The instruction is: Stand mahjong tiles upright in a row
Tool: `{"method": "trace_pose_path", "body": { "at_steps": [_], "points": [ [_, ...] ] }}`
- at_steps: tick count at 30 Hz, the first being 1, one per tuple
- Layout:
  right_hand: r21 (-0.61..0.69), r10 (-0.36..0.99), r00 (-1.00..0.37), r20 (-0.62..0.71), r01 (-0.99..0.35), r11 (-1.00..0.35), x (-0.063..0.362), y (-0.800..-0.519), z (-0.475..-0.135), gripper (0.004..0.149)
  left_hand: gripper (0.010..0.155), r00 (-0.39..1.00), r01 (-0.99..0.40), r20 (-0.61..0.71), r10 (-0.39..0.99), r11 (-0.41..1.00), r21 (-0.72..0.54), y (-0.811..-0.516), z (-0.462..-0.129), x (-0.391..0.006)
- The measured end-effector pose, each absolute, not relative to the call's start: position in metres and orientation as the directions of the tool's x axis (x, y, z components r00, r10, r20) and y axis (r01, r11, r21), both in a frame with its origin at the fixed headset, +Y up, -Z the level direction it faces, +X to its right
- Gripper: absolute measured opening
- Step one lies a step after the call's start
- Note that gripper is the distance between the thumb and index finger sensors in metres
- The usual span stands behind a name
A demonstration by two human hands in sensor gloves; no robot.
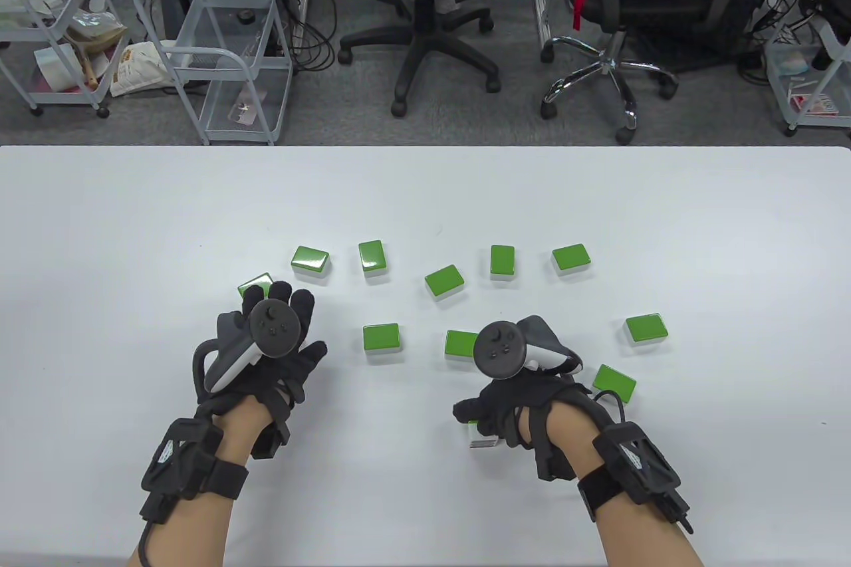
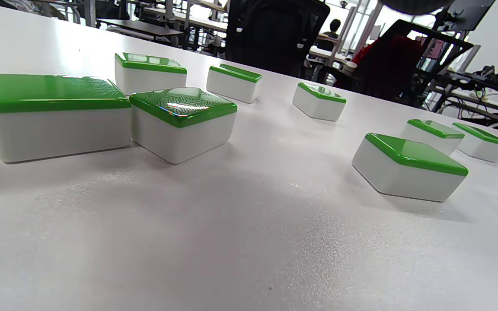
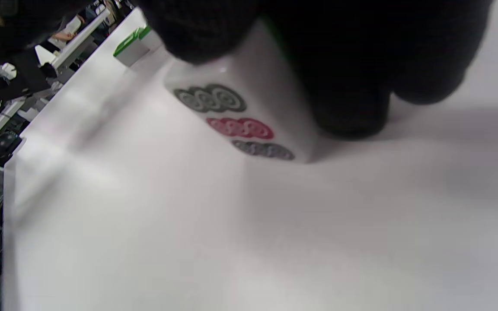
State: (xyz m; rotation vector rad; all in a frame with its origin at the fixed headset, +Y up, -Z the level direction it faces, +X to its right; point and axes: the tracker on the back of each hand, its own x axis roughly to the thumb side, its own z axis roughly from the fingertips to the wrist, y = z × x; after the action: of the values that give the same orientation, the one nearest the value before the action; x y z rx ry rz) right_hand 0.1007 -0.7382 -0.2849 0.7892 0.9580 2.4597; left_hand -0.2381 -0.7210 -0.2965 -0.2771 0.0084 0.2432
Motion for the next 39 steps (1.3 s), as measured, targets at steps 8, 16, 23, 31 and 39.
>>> {"method": "trace_pose_path", "body": {
  "at_steps": [8, 16, 23, 31, 39],
  "points": [
    [0.646, 0.547, -0.761, 0.349, -0.227, -0.729, 0.129, -0.701, -0.288, 0.061, 0.079, 0.968, -0.249, -0.043, 0.247, 0.934, -0.255, -0.718, -0.297, -0.240],
    [0.560, 0.150, -0.967, 0.204, -0.010, -0.828, 0.202, -0.699, -0.298, 0.061, 0.078, 0.967, -0.254, -0.038, 0.253, 0.934, -0.252, -0.717, -0.296, -0.240],
    [0.656, 0.073, -0.995, 0.066, -0.012, -0.755, 0.222, -0.722, -0.299, 0.067, 0.078, 0.969, -0.246, -0.036, 0.245, 0.933, -0.262, -0.718, -0.296, -0.239],
    [0.586, -0.053, -0.984, 0.172, 0.145, -0.797, 0.221, -0.735, -0.303, 0.077, 0.079, 0.969, -0.245, -0.040, 0.243, 0.933, -0.264, -0.717, -0.295, -0.239],
    [0.449, -0.056, -0.969, 0.240, 0.162, -0.879, 0.217, -0.737, -0.308, 0.076, 0.080, 0.969, -0.245, -0.043, 0.243, 0.933, -0.263, -0.717, -0.295, -0.239]
  ]
}}
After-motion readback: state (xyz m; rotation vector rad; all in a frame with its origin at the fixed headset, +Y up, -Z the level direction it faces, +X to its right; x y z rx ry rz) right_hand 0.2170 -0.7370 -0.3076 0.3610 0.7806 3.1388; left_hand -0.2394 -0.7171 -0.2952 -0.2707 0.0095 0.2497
